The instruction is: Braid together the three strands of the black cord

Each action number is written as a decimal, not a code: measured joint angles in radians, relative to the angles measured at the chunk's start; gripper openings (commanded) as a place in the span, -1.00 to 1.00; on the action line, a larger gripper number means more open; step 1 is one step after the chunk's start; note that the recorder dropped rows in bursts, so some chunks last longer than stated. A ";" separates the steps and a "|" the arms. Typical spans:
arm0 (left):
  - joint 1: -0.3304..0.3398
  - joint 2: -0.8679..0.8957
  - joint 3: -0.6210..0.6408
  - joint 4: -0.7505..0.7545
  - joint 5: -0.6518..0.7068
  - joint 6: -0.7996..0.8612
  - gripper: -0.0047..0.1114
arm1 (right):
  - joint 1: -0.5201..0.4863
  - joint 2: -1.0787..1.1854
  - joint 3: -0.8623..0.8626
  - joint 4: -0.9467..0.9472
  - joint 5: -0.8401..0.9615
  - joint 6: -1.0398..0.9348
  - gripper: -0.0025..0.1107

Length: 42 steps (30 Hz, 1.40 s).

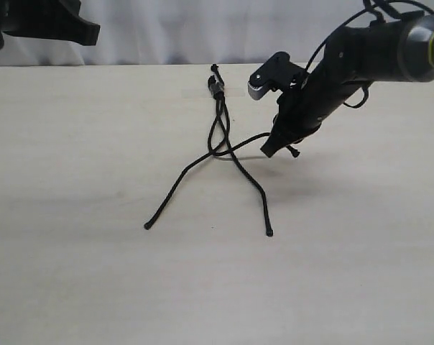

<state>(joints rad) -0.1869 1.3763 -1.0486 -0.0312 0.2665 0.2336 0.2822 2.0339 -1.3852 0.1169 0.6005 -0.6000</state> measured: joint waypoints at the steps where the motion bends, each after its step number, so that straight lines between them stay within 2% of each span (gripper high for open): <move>1: 0.000 0.000 0.000 0.000 0.000 0.000 -0.92 | 0.000 0.011 0.000 -0.027 -0.005 0.027 -0.82; 5: 0.000 0.000 0.000 0.000 0.000 0.000 -0.92 | 0.000 0.045 0.000 -0.156 -0.033 0.158 -0.44; 11: 0.000 0.000 0.000 0.000 0.000 0.000 -0.92 | 0.000 0.076 0.000 -0.272 -0.048 0.288 0.39; 13: 0.000 0.000 0.000 0.000 0.000 0.000 -0.92 | 0.000 0.073 0.000 -0.276 -0.055 0.311 0.48; 16: 0.000 0.000 0.000 0.000 0.000 0.000 -0.92 | 0.000 0.034 0.002 -0.279 -0.062 0.347 0.43; 18: 0.000 0.000 0.000 0.000 0.000 0.000 -0.92 | -0.002 -0.016 0.002 -0.279 -0.064 0.369 0.28; 20: 0.000 0.000 0.000 0.000 0.000 0.000 -0.92 | -0.006 -0.091 0.002 -0.279 -0.064 0.398 0.00; 24: 0.000 -0.010 0.029 0.000 -0.035 0.000 -0.92 | -0.045 -0.251 0.016 -0.275 -0.079 0.461 -0.78; 25: 0.000 -0.018 0.043 -0.002 -0.047 0.000 -0.92 | -0.059 -0.297 0.035 -0.267 -0.097 0.470 -0.87; 32: 0.000 -0.200 0.186 -0.050 -0.177 0.000 -0.92 | -0.093 -0.639 0.346 -0.237 -0.379 0.562 -0.88; 39: 0.000 -0.471 0.453 -0.100 -0.437 -0.002 -0.92 | -0.093 -0.964 0.665 -0.176 -0.685 0.608 -0.88; 42: 0.000 -0.563 0.530 -0.103 -0.470 -0.016 -0.92 | -0.093 -1.062 0.752 -0.143 -0.725 0.612 -0.88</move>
<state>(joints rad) -0.1869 0.8128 -0.5190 -0.1341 -0.2036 0.2175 0.1889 0.9720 -0.6334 -0.0259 -0.1249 0.0116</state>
